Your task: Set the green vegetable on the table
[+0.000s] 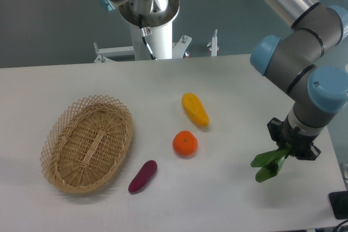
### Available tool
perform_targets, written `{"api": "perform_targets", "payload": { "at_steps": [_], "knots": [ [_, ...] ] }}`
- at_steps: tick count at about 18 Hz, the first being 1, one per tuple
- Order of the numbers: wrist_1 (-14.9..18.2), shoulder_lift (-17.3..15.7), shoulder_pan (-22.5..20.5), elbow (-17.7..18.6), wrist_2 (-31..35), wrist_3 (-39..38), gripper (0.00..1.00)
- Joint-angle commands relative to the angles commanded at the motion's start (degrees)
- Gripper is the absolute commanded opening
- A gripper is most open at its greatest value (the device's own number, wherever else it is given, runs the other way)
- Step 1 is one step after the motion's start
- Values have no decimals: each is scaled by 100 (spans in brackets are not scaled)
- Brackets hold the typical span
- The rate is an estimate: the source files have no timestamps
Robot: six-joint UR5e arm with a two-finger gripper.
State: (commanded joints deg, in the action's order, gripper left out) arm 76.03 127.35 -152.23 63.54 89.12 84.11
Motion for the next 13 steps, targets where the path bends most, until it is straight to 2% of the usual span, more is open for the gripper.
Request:
{"api": "perform_targets", "payload": {
  "at_steps": [4, 9, 13],
  "knots": [
    [9, -52, -9, 70, -18, 35, 10],
    [-53, -351, 26, 755, 18, 87, 10],
    [-53, -396, 88, 887, 9, 114, 10]
  ]
}}
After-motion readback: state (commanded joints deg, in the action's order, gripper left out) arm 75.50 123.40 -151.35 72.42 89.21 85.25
